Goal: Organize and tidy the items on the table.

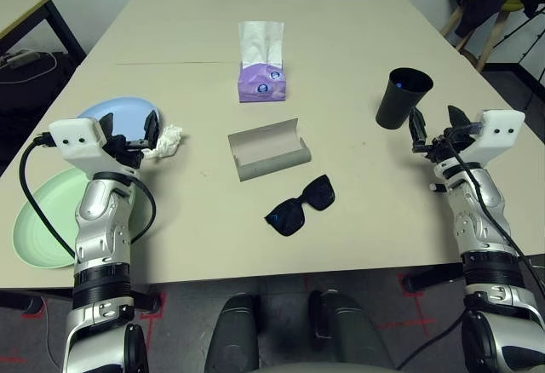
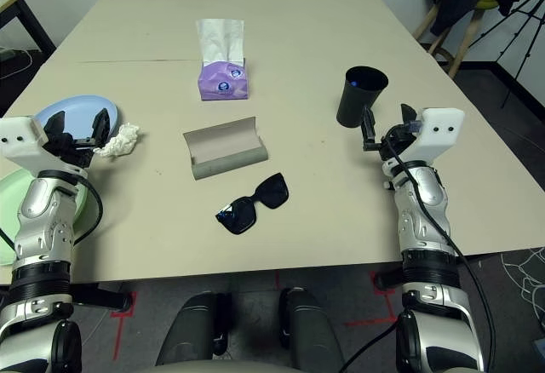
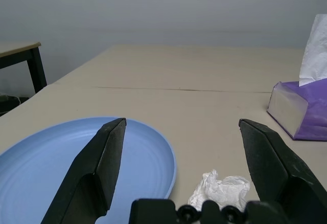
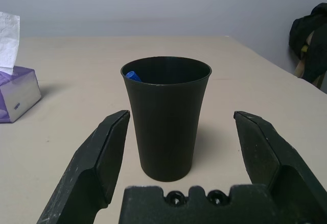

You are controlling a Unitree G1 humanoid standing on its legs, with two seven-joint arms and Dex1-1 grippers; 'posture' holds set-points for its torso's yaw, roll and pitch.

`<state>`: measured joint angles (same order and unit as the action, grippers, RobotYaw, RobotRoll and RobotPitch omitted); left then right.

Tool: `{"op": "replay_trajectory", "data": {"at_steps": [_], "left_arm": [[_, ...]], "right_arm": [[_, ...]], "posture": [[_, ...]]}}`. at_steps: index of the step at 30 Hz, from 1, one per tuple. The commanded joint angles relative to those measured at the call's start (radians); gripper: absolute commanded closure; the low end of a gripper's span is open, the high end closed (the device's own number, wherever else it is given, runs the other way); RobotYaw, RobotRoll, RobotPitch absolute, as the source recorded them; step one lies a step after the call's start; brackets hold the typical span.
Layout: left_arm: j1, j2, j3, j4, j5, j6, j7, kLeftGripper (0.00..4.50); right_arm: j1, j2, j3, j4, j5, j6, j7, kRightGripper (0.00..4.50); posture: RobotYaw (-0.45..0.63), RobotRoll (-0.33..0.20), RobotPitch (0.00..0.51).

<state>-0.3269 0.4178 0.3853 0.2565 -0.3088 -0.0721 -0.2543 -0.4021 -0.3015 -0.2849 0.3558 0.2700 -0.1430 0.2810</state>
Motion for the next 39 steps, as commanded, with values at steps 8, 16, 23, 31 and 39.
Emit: {"op": "replay_trajectory", "data": {"at_steps": [8,16,23,31,39], "left_arm": [[0.015,-0.003,-0.007,-0.012,0.010,0.016,0.006,0.00],[0.011,-0.001,-0.012,-0.035,0.012,0.024,0.010,0.00],[0.026,0.003,-0.014,-0.081,0.008,0.049,0.007,0.00],[0.027,0.030,-0.010,-0.072,0.006,0.077,-0.020,0.00],[0.056,0.040,0.000,-0.101,0.001,0.103,-0.029,0.00]], "right_arm": [[-0.014,-0.008,0.007,0.016,-0.013,0.015,0.004,0.03],[-0.027,-0.035,0.038,0.010,-0.001,0.029,0.104,0.03],[-0.006,-0.045,0.105,-0.085,0.055,0.089,0.277,0.03],[-0.001,-0.116,0.194,-0.130,0.055,0.134,0.476,0.03],[-0.040,-0.179,0.258,-0.159,0.057,0.176,0.640,0.03]], "posture": [[0.08,0.000,0.108],[0.09,0.000,0.124],[0.06,0.000,0.147],[0.05,0.000,0.145],[0.10,0.000,0.141]]}}
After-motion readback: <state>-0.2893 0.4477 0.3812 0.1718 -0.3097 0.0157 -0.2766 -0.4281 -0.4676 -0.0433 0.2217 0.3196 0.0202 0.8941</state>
